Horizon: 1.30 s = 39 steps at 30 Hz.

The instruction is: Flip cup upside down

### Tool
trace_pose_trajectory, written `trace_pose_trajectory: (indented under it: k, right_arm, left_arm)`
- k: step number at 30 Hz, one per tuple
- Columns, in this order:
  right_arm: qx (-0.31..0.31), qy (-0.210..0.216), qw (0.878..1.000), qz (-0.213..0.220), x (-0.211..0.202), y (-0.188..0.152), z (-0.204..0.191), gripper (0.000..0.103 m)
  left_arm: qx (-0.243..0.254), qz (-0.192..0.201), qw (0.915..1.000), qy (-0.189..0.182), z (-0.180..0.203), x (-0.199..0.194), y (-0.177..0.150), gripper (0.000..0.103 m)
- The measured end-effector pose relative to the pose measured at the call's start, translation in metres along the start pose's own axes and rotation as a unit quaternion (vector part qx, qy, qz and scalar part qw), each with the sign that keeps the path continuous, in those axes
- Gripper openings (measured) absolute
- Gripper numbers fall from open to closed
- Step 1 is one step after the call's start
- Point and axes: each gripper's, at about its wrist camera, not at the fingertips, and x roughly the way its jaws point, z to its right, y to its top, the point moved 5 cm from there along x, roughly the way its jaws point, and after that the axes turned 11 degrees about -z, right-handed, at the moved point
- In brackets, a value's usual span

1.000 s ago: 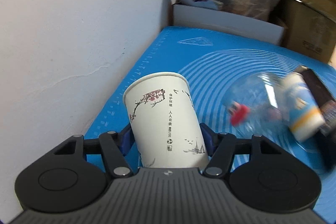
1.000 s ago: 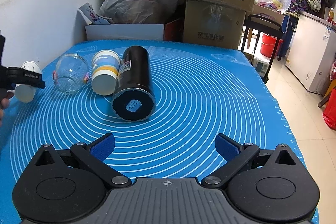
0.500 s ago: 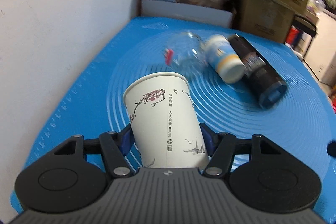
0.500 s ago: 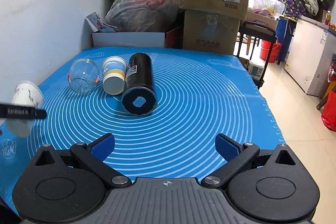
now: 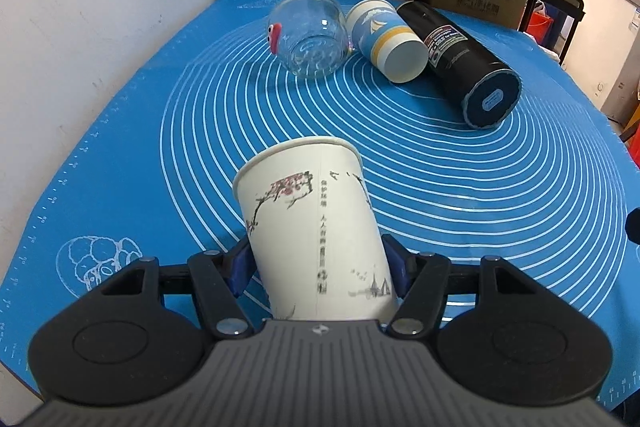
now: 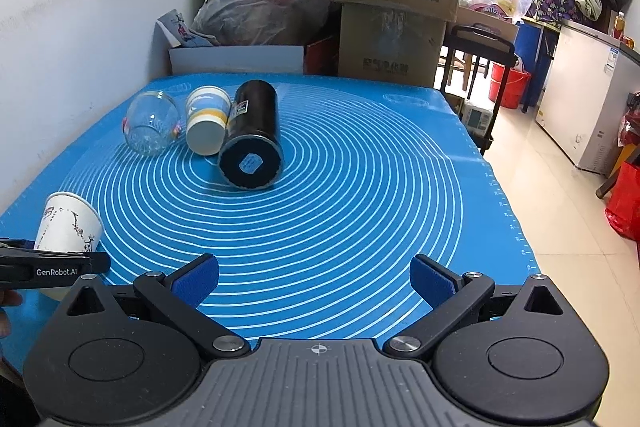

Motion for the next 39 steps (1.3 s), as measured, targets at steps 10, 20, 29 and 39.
trace_pose_trajectory:
  k: [10,20,29,39]
  right_arm:
    - [-0.006,0.003,1.000,-0.004,0.003,-0.002,-0.002,0.103]
    - [-0.014,0.006,1.000,-0.003,-0.004,-0.002,-0.005,0.103]
    - [-0.040,0.012,0.999,0.001,-0.015,0.000,-0.015,0.103]
    - [-0.168,-0.033,0.985,0.000,-0.023,0.015,-0.052,0.103]
  left_arm:
    - [-0.006,0.006,1.0000,0.000,-0.001,-0.002,0.001,0.079]
    - [0.000,0.044,0.9990,0.014,0.001,-0.030,0.009,0.085]
    - [-0.012,0.104,0.9935,0.043,-0.006,-0.093,0.013,0.087]
    - [-0.069,0.114,0.9860,0.101,-0.056,-0.105,-0.015,0.094]
